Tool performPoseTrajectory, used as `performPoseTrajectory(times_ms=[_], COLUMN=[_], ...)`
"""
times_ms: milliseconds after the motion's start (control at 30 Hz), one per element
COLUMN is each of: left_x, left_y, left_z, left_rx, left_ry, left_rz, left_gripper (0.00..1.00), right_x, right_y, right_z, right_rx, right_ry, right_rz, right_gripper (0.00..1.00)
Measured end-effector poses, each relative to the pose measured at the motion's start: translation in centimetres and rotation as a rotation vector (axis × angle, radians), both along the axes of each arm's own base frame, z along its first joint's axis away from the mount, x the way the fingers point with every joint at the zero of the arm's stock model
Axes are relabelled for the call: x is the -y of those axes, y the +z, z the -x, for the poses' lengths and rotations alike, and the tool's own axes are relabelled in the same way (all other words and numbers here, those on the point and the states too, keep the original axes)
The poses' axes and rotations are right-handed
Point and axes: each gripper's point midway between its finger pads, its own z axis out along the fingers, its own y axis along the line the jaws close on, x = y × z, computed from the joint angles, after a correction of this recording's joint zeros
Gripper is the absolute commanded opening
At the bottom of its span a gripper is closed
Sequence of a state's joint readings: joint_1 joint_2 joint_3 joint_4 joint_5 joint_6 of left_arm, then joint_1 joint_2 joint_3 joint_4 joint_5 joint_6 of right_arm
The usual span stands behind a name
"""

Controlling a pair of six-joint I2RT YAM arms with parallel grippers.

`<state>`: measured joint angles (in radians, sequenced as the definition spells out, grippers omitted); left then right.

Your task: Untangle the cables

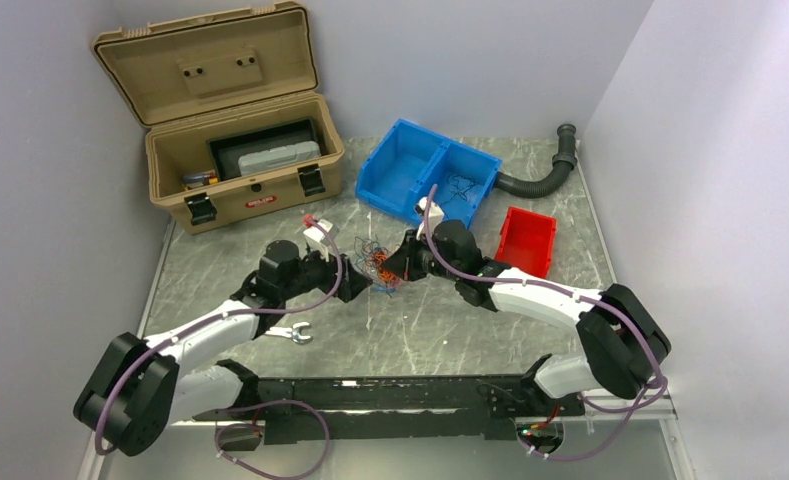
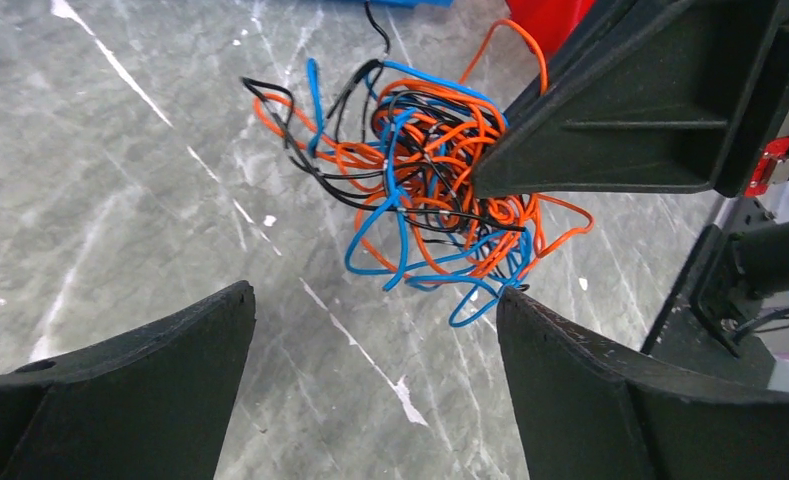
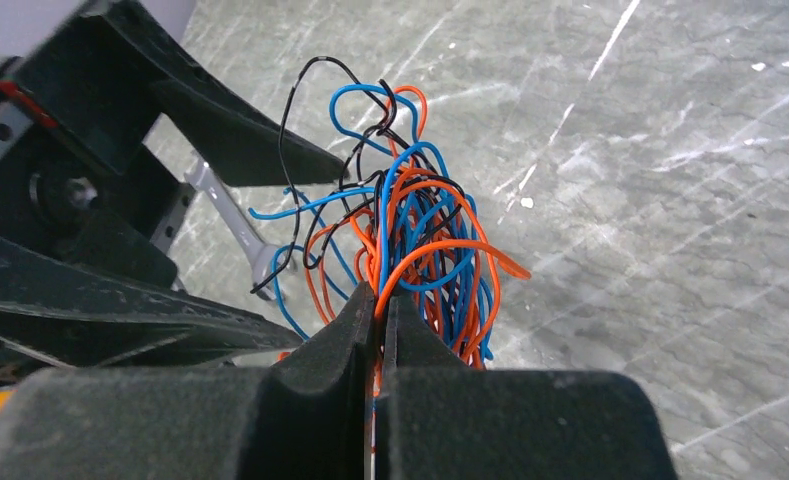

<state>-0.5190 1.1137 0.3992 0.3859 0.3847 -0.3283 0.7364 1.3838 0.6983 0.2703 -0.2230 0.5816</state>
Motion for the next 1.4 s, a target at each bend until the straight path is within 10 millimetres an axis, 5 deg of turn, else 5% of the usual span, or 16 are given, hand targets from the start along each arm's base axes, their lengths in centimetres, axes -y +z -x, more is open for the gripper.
performPoseTrajectory(times_ms=[100, 167, 200, 400, 500, 567, 667, 700, 800, 833, 1000, 1133, 1400], left_x=[0.7, 1.1, 1.3, 0.8, -0.8, -1.9, -2.9, -3.0, -3.3, -3.4, -4.7, -3.9, -2.3], left_y=[-0.2, -0.3, -0.3, -0.4, -1.3, -1.9, -2.6, -2.8, -3.3, -3.5, -4.2, -3.2, -2.1], left_z=[0.2, 0.4, 0.4, -0.4, -1.6, -2.3, -3.3, -3.5, -3.8, -3.7, -3.9, -3.9, -3.4], left_rx=[-0.027, -0.049, -0.057, -0.058, -0.077, -0.095, -0.123, -0.132, -0.149, -0.155, -0.169, -0.141, -0.114], left_ry=[-0.034, -0.057, -0.066, -0.019, 0.093, 0.164, 0.233, 0.241, 0.262, 0.268, 0.327, 0.285, 0.191], left_rz=[0.016, 0.027, 0.034, 0.015, -0.039, -0.082, -0.134, -0.144, -0.168, -0.176, -0.221, -0.184, -0.131], left_gripper=[0.47, 0.05, 0.0, 0.0, 0.0, 0.0, 0.0, 0.0, 0.0, 0.0, 0.0, 0.0, 0.0], right_x=[-0.5, -0.7, -0.8, 0.0, 2.3, 4.3, 7.3, 8.2, 10.1, 10.6, 12.8, 12.3, 7.6], right_y=[0.5, 0.8, 0.9, -0.1, -2.3, -3.7, -5.3, -5.8, -6.9, -7.2, -7.6, -6.5, -3.8], right_z=[0.1, 0.2, 0.3, -0.3, -1.3, -1.9, -2.6, -2.8, -2.9, -2.9, -2.7, -2.8, -3.6], right_rx=[0.003, 0.007, 0.006, -0.014, -0.059, -0.091, -0.138, -0.153, -0.186, -0.195, -0.191, -0.145, -0.041], right_ry=[0.016, 0.026, 0.031, -0.031, -0.169, -0.27, -0.415, -0.457, -0.544, -0.568, -0.639, -0.582, -0.353], right_rz=[-0.029, -0.047, -0.054, -0.013, 0.089, 0.166, 0.274, 0.306, 0.395, 0.418, 0.507, 0.485, 0.38], right_gripper=[0.0, 0.0, 0.0, 0.22, 0.15, 0.0, 0.0, 0.05, 0.54, 0.64, 0.66, 0.72, 0.74])
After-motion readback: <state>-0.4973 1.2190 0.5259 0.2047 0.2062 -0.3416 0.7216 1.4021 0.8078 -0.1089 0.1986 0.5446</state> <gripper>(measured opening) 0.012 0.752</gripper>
